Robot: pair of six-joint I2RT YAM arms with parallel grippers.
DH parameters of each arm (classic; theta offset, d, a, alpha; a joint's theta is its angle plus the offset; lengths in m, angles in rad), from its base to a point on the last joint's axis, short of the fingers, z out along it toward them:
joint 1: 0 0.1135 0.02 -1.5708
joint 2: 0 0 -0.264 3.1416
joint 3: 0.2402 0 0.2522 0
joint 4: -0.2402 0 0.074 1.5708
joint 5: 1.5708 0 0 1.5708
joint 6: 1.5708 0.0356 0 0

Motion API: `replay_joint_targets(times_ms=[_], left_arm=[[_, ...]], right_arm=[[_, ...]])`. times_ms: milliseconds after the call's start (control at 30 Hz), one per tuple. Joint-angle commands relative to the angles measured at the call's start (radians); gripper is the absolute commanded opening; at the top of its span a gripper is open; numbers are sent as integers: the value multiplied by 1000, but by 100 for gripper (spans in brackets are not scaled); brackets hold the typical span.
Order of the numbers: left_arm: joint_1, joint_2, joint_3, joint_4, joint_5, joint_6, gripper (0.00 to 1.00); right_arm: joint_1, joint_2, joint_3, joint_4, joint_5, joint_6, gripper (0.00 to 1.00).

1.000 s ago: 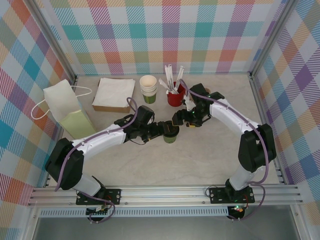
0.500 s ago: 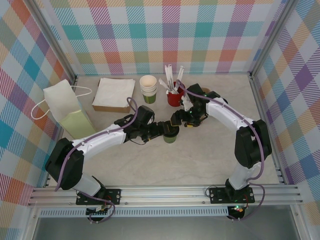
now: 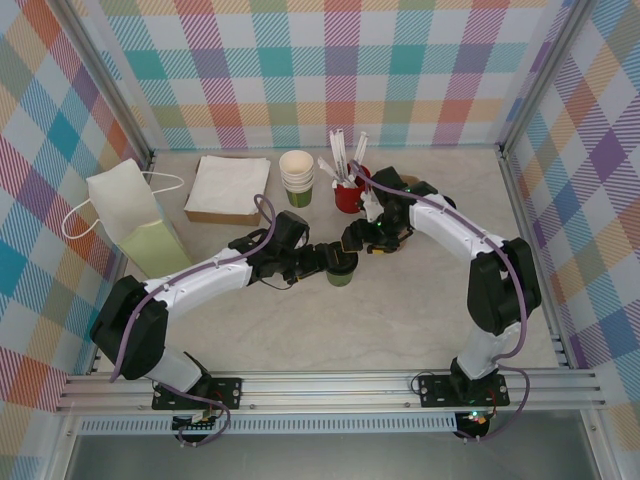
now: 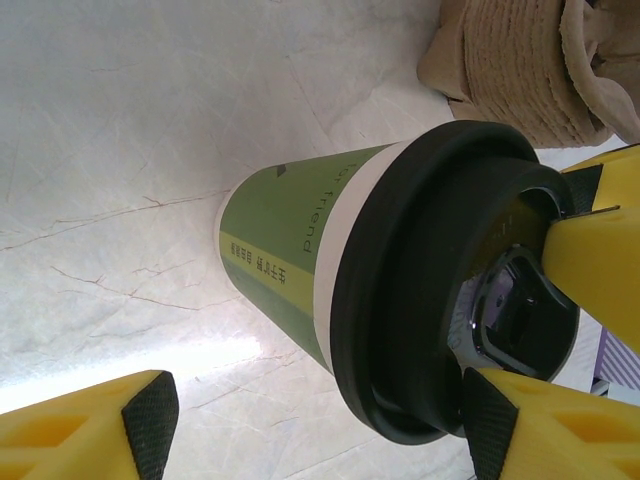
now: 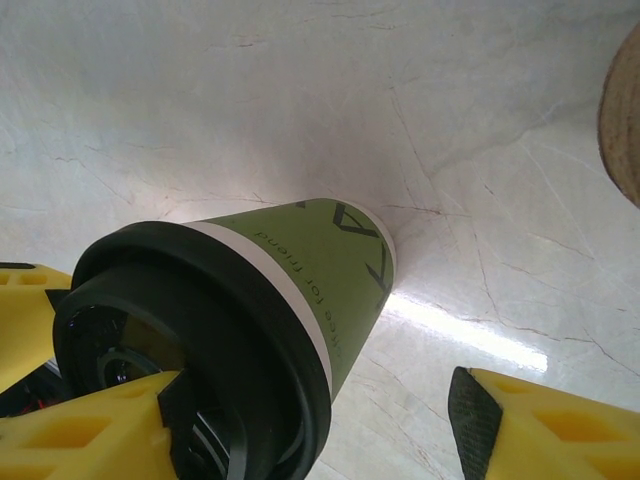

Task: Pack the takeout coffee

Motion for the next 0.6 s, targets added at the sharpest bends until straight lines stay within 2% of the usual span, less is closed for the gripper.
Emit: replay_joint_targets(times_ms=[0,567], left_arm=[[7,15,-22,-59,-30,17,75],[7,19,-48,-90,-64,27,69]], right_arm=[[15,37,10,-54,43,-9,69],[23,57,21,-83,71,-16,69]])
